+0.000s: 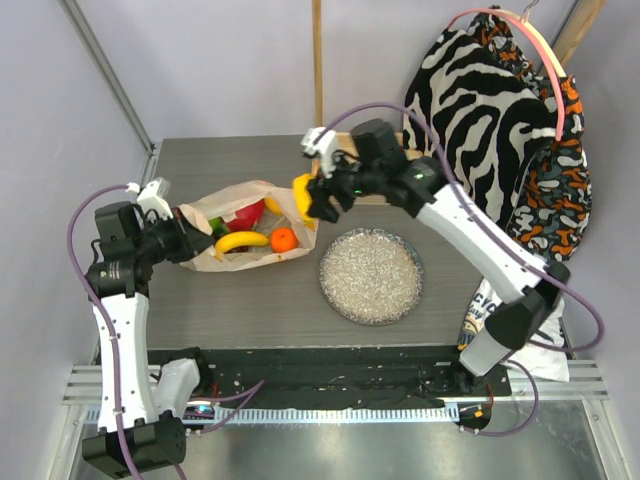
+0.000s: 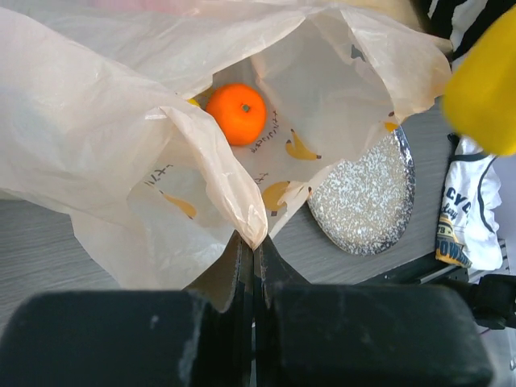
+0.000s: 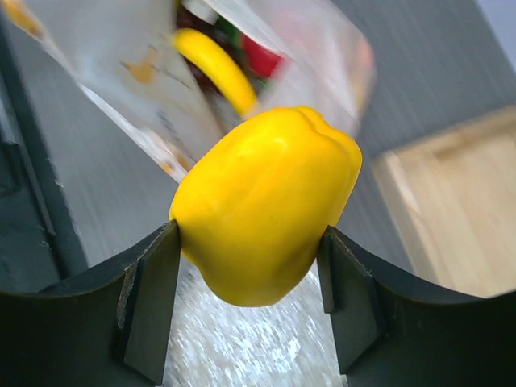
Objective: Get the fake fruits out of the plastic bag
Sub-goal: Take out the fake fruit from the plastic bag, then place the fake fruit on the plate.
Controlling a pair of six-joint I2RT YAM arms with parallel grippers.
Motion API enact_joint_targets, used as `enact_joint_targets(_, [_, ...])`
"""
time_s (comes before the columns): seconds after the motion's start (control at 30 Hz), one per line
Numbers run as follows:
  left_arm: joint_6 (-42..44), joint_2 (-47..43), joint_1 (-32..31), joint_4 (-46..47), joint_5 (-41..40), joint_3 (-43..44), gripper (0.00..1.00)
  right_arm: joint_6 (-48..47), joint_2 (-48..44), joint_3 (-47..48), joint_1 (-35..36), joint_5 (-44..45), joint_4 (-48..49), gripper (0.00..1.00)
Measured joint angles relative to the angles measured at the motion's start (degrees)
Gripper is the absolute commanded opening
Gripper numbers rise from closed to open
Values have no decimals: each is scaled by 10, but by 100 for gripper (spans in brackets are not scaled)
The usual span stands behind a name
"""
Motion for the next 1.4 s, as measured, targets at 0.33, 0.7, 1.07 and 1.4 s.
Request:
enact_joint_targets(0.33, [-7,-4,0,21,-3,0,0,-234,-153,-254,-111,182,-98,19])
enact_joint_targets(0.7, [-7,-9,0,24,-7,5,0,-377,-47,-403,-126,316,15,20])
enact_joint_targets(1.07, [-6,-14,0,23,-10,7,0,-379,8,-389,-122,344,71,100])
enact_joint_targets(1.4, [-4,-12,0,21,-11,14,0,-285,-2,-255,-119,278,-34,100])
